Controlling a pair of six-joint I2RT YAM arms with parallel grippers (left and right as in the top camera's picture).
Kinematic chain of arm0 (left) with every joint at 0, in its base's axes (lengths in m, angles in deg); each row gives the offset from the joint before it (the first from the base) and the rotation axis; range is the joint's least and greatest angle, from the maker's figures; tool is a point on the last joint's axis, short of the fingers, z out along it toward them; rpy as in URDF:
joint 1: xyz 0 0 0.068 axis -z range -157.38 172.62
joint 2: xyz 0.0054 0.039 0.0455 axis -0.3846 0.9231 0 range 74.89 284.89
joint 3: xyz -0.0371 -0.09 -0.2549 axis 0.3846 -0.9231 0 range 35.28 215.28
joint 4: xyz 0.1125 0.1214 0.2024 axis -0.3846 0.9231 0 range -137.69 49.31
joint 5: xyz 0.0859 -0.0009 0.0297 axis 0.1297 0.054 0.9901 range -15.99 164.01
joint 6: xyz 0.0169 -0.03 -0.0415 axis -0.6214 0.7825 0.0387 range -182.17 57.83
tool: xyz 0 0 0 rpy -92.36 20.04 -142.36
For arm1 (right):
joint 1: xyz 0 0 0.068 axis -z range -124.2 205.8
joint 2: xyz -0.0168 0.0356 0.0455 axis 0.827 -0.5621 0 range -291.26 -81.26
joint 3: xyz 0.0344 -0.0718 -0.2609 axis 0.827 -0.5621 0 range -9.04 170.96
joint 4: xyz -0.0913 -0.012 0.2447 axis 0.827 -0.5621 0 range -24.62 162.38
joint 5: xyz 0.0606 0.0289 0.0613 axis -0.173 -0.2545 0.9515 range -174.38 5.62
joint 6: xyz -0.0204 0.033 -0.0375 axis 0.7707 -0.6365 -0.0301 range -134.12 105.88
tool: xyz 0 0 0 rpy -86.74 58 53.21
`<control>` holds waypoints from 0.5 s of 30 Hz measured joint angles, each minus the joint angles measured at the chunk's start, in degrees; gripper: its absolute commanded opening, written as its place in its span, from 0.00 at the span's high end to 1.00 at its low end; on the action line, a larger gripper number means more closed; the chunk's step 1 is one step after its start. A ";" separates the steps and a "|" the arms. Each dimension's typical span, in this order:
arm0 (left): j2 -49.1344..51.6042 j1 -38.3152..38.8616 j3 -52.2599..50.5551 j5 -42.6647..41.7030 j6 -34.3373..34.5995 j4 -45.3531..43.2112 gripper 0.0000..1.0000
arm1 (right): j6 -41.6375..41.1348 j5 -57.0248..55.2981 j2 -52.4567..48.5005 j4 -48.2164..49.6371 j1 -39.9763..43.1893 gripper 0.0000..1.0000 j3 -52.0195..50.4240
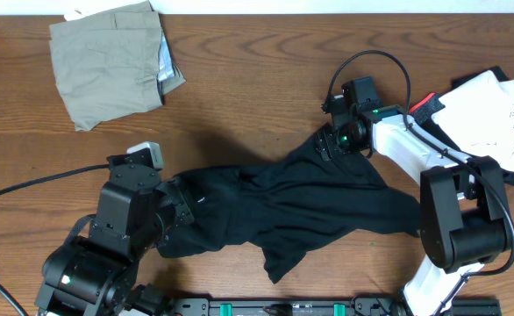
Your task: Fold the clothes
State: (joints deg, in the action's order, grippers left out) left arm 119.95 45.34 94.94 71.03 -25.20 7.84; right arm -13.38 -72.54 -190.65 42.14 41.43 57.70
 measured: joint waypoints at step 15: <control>0.00 0.00 0.00 0.00 0.00 -0.02 0.94 | 0.59 -0.02 -1.81 0.94 0.07 0.46 0.81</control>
State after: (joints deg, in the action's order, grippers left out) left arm 119.95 45.34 94.94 71.03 -25.20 7.82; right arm -12.79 -72.57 -192.46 43.08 41.49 58.51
